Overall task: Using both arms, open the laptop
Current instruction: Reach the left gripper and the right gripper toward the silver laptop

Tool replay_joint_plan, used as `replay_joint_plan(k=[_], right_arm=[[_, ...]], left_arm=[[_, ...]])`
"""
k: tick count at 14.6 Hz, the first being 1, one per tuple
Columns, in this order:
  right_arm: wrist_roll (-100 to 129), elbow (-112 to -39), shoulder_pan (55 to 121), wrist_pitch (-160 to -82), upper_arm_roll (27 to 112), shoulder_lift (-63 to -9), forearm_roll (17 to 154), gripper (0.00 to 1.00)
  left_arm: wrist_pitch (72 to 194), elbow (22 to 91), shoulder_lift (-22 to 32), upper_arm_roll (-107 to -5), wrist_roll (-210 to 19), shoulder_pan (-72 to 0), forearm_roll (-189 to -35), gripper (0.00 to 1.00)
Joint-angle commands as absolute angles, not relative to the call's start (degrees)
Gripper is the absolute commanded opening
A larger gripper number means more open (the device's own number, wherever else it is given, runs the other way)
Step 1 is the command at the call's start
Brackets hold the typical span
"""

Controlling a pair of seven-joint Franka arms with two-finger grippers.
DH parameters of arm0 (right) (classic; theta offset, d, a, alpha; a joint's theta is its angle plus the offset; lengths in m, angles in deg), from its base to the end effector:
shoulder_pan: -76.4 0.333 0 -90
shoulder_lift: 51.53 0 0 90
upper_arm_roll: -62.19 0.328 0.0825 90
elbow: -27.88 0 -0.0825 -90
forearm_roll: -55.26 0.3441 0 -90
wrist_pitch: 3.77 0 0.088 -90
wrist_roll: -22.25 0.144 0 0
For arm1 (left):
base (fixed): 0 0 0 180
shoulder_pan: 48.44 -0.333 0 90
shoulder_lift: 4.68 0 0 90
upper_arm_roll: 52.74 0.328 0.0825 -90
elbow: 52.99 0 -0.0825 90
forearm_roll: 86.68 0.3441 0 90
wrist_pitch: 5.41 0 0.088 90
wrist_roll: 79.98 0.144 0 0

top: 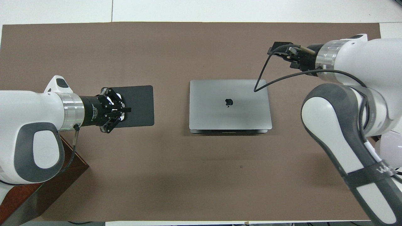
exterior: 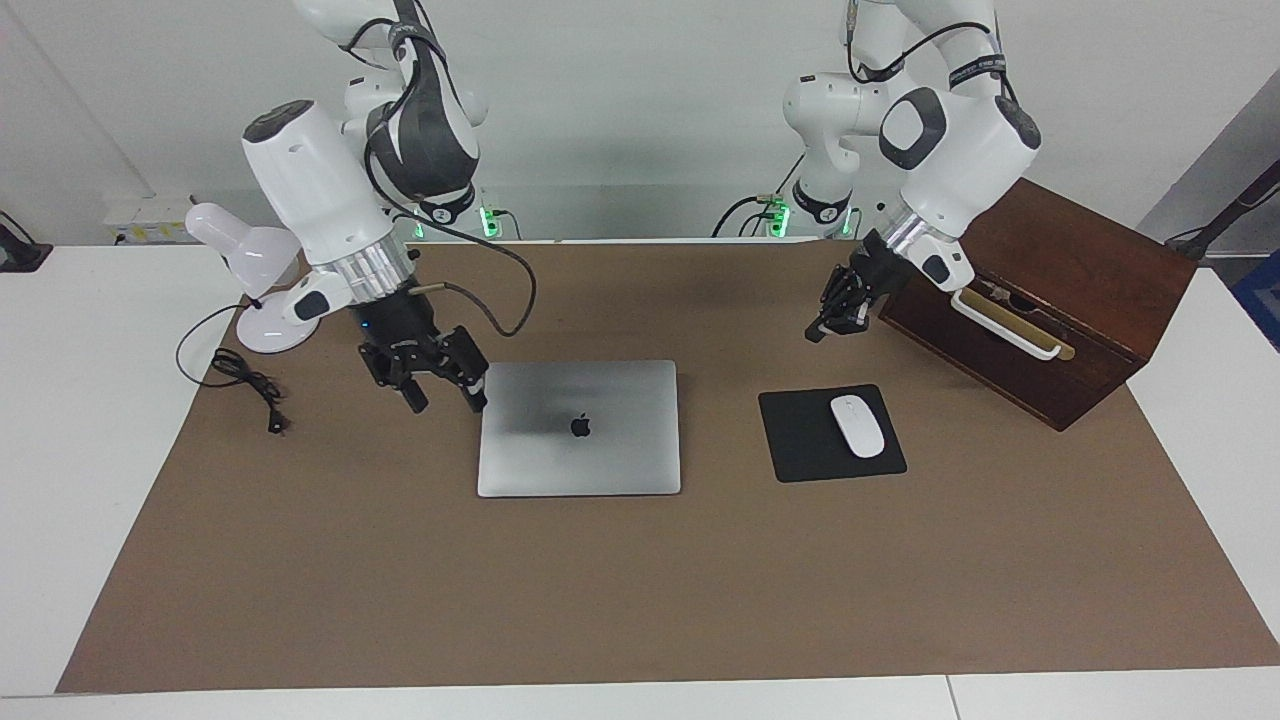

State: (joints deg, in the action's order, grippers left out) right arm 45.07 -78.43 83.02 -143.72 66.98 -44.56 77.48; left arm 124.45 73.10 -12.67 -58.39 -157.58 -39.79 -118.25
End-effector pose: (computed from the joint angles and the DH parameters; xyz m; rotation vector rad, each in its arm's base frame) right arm 0.6007 0.1289 0.5012 -2.5947 0.5828 -0.4678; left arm 0.4751 -0.1517 0.4633 2.0328 1.7456 -0.2436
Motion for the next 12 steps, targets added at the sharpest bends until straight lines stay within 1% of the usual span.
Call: replay_joint_plan(k=[1, 3, 5, 7, 8, 10, 12], right_arm=[[49.84, -83.11, 85.88, -153.14, 67.64, -44.77, 84.59, 1.0], [49.94, -86.18, 88.25, -159.48, 67.9, -45.03, 91.34, 1.0], [49.94, -88.74, 89.05, -163.71, 69.82, -45.64, 97.76, 1.0], [51.07, -91.19, 89.58, -166.62, 71.93, -46.95, 103.83, 1.0], [51.95, -92.95, 90.1, -167.24, 72.29, -47.92, 105.34, 1.0], [53.1, -97.86, 90.11, -169.08, 74.31, -50.46, 106.14, 1.0], [55.55, -102.43, 90.11, -168.57, 74.67, -53.8, 106.5, 1.0]], left_arm=[[134.65, 79.53, -14.44, -57.66, -166.35, -36.94, -122.17, 0.0], [137.5, 81.47, -14.18, -57.74, -167.95, -35.79, -125.95, 0.0], [137.85, 83.23, -14.17, -57.75, -167.96, -34.21, -132.34, 0.0], [138.29, 83.76, -13.3, -57.66, -168.04, -33.85, -139.99, 0.0], [139.25, 84.03, -11.73, -57.66, -167.96, -33.68, -144.82, 0.0], [146.34, 85.25, -9.62, -57.75, -167.78, -27.91, -149.94, 0.0], [152.42, 86.14, -8.12, -57.75, -167.08, -23.76, -153.81, 0.0]])
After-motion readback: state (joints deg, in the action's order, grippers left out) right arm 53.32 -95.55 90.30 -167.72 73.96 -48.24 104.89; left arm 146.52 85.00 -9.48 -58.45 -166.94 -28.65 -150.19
